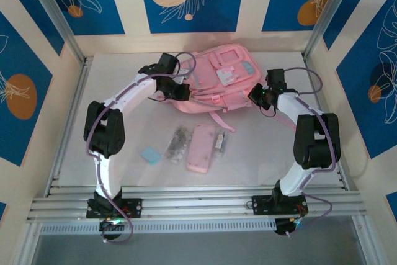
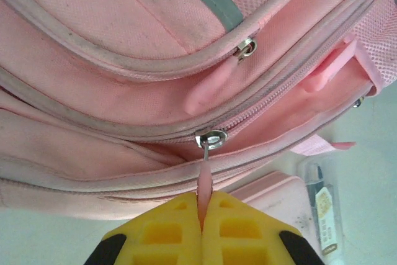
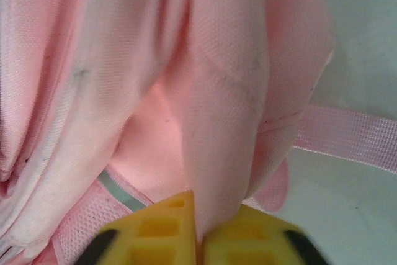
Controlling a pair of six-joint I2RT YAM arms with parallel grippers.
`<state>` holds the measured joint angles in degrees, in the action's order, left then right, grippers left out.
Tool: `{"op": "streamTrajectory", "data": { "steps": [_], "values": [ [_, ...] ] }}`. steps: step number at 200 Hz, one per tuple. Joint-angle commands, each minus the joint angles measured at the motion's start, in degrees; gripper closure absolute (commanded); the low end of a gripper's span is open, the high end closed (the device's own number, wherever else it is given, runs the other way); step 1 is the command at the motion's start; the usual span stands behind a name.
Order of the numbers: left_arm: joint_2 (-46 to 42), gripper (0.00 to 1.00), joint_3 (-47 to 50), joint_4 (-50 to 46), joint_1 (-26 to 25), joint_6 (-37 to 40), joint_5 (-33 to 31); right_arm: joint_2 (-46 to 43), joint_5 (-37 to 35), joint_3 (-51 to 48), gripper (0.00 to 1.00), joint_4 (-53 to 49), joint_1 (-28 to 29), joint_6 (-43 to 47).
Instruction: Pack the student bag
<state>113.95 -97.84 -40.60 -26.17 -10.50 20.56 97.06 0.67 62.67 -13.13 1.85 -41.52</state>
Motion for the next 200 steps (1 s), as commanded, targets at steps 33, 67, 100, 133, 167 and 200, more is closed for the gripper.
{"op": "streamTrajectory", "data": {
  "steps": [33, 67, 100, 133, 167, 200],
  "values": [
    [-1.5, 1.00, -7.2, 2.5, -3.3, -5.5, 3.4, -10.1, 7.7, -4.8, 0.33, 1.4, -0.2, -4.9],
    [-1.4, 1.00, -9.3, 4.3, -5.6, -6.5, 4.8, -14.9, 13.8, -10.0, 0.30, 7.7, 3.8, -13.8],
    [-1.9, 1.00, -8.8, 5.5, -7.9, -6.6, 4.6, -13.6, 14.5, -10.3, 0.29, 16.4, 8.9, -22.5],
    [-1.8, 1.00, -6.8, 8.2, -8.9, -7.8, 5.1, -7.5, 14.5, -10.1, 0.30, 23.4, 12.7, -30.3],
    [-2.7, 1.00, -3.1, 10.4, -9.2, -8.8, 5.3, 0.6, 15.8, -9.8, 0.31, 31.2, 14.7, -37.4],
    [-3.8, 1.00, 1.1, 12.3, -9.2, -9.2, 5.4, 3.7, 10.4, -7.5, 0.44, 28.9, 15.8, -37.0]
  ]
}}
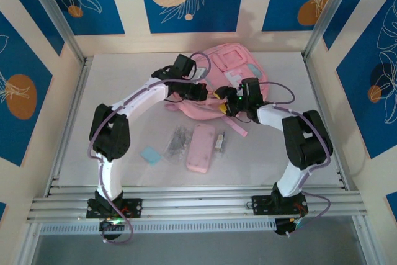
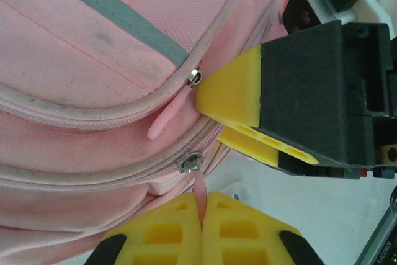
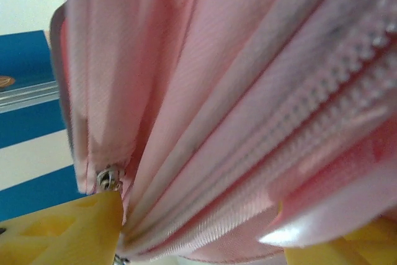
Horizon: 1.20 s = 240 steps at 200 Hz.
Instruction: Pack the student bag
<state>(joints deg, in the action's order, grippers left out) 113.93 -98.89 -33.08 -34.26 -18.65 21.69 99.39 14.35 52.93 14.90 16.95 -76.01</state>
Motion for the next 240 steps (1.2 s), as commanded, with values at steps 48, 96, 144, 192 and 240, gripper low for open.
{"op": "streamTrajectory", "data": {
  "steps": [48, 96, 144, 192, 240],
  "values": [
    [-5.5, 1.00, 7.7, 5.1, -1.0, 2.0, -0.1, 1.8, -6.7, 3.1, 1.00, -0.6, 0.1, 0.5],
    [-4.7, 1.00, 14.4, 15.7, 2.4, 6.7, -15.8, -3.8, -6.4, -1.1, 1.00, -2.3, 0.1, 3.6],
    [-4.2, 1.00, 16.8, 20.7, 6.9, 8.0, -18.5, -7.3, -2.6, -2.5, 1.00, -4.5, -1.2, 8.6],
    [-4.7, 1.00, 15.3, 18.4, 8.0, 5.7, -5.8, -7.4, -0.8, -0.4, 1.00, -7.1, -1.5, 14.8],
    [-3.9, 1.00, 18.0, 22.5, 1.9, 0.2, 3.0, -5.4, 1.1, 1.0, 1.00, -4.0, -0.8, 13.3]
  ]
}}
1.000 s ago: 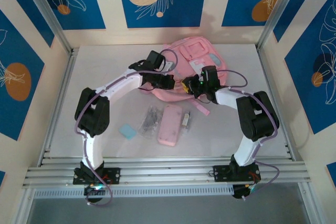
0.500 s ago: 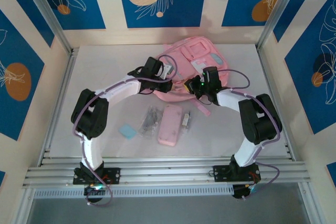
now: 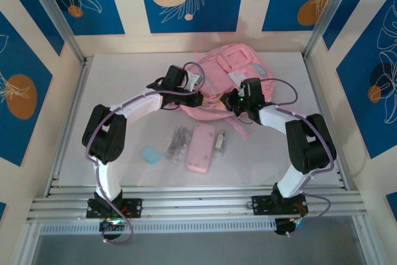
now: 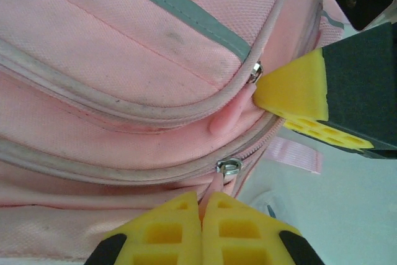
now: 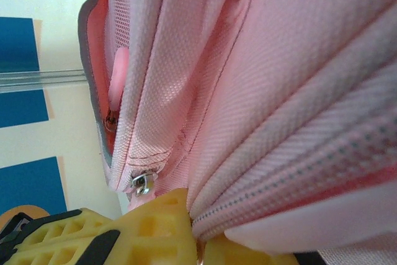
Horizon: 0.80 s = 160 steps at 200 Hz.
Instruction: Pack the student bag
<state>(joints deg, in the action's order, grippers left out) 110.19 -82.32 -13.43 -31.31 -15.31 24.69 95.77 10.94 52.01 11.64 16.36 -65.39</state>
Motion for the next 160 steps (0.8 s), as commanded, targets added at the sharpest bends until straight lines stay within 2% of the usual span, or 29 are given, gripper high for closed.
{"op": "streamTrajectory", "data": {
  "steps": [1, 55, 81, 96, 160],
  "values": [
    [0.0, 1.00, 1.5, 2.9, -1.1, -3.2, 0.0, -1.7, 4.5, 2.0, 1.00, -0.7, -0.3, 2.6],
    [3.8, 1.00, -0.6, 0.2, -1.4, -2.3, -3.2, -1.7, 3.8, 1.5, 1.00, 0.1, -0.2, 1.7],
    [5.6, 0.72, -4.1, -3.6, -1.9, -0.6, -3.5, -1.3, 3.4, 1.4, 1.00, 0.9, -0.1, 0.9],
    [6.6, 0.66, -6.1, -5.5, -2.4, 1.0, -4.0, -0.9, 3.4, 1.5, 1.00, 1.4, 0.1, 0.6],
    [11.8, 0.67, -15.2, -16.8, -3.5, 8.2, -6.1, -0.1, 3.2, 1.5, 1.00, 2.2, 0.4, 0.0]
  ]
}}
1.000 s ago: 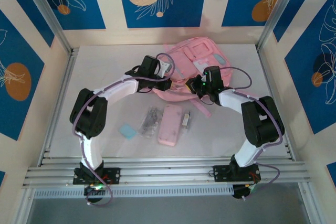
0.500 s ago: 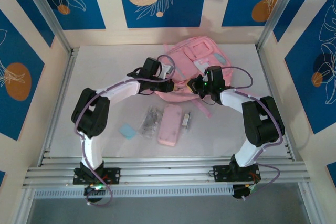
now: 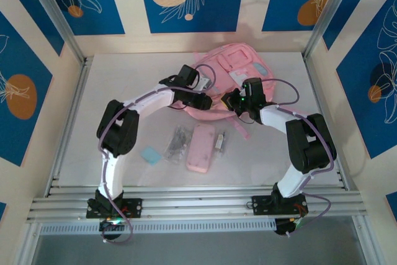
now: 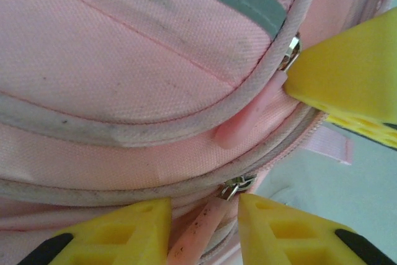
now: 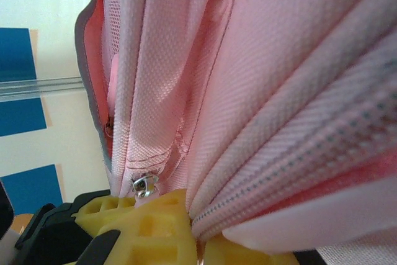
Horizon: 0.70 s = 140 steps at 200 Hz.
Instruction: Pack the student bag
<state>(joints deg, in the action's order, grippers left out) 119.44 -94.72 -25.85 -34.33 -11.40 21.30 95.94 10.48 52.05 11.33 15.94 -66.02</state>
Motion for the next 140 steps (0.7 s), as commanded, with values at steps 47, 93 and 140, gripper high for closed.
{"op": "streamTrajectory", "data": {
  "steps": [47, 93, 140],
  "values": [
    [6.9, 0.74, -8.5, -12.1, -2.6, 9.3, -8.7, 0.1, 4.0, 1.2, 1.00, 3.7, 0.8, -0.3],
    [9.3, 1.00, -11.9, -16.9, -2.8, 11.3, -12.4, 0.0, 3.7, 0.8, 1.00, 4.4, 0.4, -0.8],
    [4.9, 1.00, -10.1, -20.4, 2.3, 4.9, -23.2, -3.0, 0.2, -1.2, 1.00, 1.1, -0.9, 0.6]
  ]
}}
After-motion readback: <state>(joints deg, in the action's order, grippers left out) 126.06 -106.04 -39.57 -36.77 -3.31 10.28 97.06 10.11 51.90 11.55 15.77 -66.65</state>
